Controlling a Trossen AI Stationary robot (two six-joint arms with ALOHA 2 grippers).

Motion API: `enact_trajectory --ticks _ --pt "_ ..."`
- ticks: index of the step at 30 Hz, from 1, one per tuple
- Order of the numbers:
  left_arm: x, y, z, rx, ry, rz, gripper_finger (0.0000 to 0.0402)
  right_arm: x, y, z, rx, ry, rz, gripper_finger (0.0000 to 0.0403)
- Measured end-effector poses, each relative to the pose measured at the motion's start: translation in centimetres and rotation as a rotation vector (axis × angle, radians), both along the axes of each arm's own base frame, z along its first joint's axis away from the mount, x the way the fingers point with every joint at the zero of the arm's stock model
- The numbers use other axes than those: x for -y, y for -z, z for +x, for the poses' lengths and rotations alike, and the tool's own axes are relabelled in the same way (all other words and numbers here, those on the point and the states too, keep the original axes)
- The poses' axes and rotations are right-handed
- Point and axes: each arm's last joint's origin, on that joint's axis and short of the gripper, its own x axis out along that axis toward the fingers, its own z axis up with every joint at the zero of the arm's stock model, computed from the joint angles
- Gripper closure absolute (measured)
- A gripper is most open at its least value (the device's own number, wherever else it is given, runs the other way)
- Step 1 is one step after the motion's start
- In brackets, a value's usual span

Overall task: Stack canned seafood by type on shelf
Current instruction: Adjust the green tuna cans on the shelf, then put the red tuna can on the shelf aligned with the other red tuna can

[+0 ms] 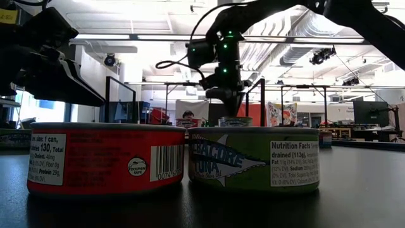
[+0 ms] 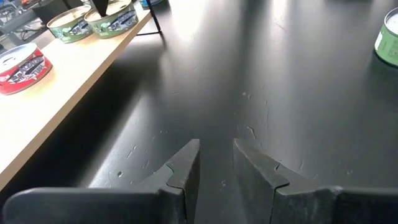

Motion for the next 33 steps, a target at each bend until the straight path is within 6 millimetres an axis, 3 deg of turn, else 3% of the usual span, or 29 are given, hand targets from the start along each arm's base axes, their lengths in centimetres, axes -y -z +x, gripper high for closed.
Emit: enact_trajectory --ticks 9,17,21,25,33 --pt "0.0 0.0 0.0 -0.001 0.0 0.001 0.0317 -0.1 -0.2 0.2 -0.009 -0.022 -0.036 0.0385" --pt "0.0 0.0 0.0 -0.001 0.0 0.001 0.0317 -2.5 -4.4 2.3 0.096 -0.087 -0.216 0.0385" --pt "0.1 0.0 -0.1 -0.002 0.004 0.001 0.0317 -6.5 -6.0 3.6 0.144 -0.204 -0.238 0.0385" --pt "0.3 0.0 -0.2 -0.002 0.014 -0.002 0.0317 -12.0 -5.6 4.2 0.106 -0.372 -0.223 0.0385" --pt "0.7 0.0 -0.5 -0.001 0.039 -0.002 0.0317 -23.0 -4.6 2.4 0.013 -0.594 -0.106 0.0385"
